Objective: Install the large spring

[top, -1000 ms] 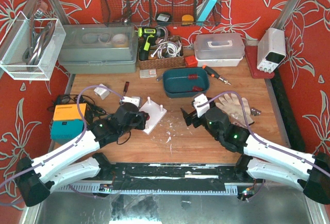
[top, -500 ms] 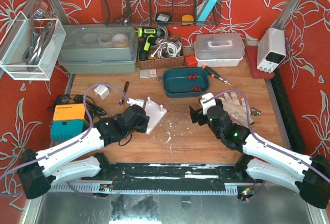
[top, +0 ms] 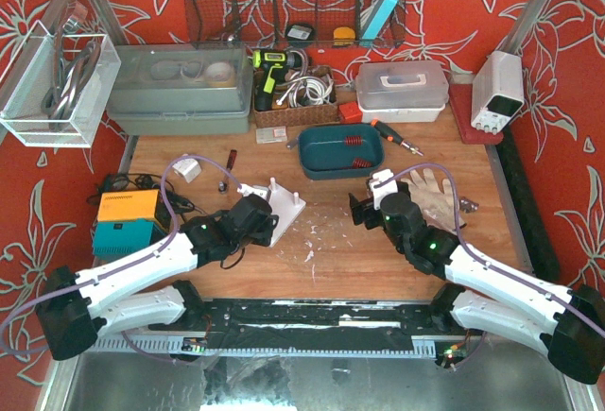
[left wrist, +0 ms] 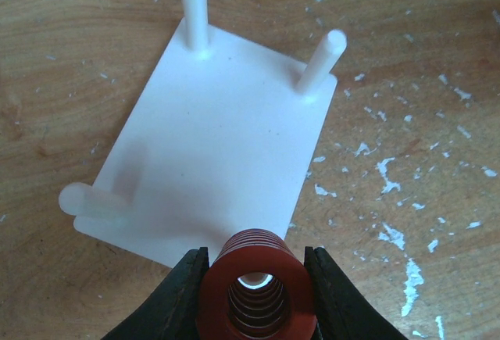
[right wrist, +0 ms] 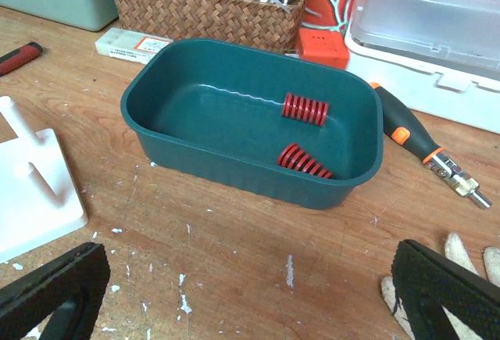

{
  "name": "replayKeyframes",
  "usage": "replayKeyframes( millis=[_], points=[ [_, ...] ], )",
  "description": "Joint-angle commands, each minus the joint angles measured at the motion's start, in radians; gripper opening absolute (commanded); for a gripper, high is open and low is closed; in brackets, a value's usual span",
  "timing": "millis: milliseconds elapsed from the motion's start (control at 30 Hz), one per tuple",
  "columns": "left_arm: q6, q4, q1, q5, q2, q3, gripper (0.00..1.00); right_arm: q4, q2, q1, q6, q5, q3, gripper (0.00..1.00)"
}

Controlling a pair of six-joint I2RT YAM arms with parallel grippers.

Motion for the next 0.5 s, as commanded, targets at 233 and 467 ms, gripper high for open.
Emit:
replayKeyframes(
  millis=[233, 467],
  points=[
    [-0.011, 0.084, -0.008, -0.005, 0.072, -0.048, 0.06, -0.013, 0.003, -0.012, 0.021, 0.009, -0.012, 0.99],
    [-0.013, 0.129, -0.008, -0.006, 0.109, -0.063, 0.19, -0.011, 0.012, -0.016, 0.026, 0.008, -0.014, 0.99]
  ],
)
